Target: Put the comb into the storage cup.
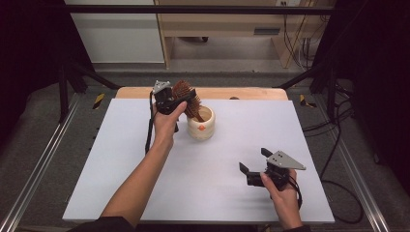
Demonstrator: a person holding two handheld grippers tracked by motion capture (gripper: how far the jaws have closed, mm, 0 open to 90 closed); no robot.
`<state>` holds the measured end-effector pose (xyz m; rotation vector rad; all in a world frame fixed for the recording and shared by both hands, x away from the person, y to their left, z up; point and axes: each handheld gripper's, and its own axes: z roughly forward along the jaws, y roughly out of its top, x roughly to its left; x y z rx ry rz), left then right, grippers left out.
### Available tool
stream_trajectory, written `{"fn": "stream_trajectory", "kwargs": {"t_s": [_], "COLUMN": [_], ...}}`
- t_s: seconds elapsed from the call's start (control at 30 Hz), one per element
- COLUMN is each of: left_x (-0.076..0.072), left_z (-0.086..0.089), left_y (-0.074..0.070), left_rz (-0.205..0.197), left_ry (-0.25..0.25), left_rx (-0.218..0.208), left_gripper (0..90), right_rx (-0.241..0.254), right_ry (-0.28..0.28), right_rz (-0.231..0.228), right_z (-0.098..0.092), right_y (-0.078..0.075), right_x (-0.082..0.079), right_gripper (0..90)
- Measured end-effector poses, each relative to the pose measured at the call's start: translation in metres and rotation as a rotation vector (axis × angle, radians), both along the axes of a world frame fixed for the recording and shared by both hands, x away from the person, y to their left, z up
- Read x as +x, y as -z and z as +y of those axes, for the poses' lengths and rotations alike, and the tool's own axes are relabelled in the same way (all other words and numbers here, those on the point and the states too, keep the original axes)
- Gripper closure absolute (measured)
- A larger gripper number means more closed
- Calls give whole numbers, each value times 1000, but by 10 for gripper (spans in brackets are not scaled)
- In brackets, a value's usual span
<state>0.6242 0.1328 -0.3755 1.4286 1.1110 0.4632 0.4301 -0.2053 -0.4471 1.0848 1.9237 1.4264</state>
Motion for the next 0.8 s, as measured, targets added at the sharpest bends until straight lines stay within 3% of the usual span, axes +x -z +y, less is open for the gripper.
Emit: {"fn": "stream_trajectory", "kwargs": {"t_s": [0.43, 0.8], "left_x": [-2, -10], "left_z": [4, 1], "left_y": [-2, -1], "left_rz": [-20, -35], "left_ry": [-19, -28], "left_rx": [27, 73], "left_gripper": [240, 100], "right_rx": [0, 0], "right_ry": [1, 1], "right_rz": [1, 2], "right_z": [1, 1], "right_y": [0, 1], "right_x": [0, 0], "right_gripper": [34, 34]}}
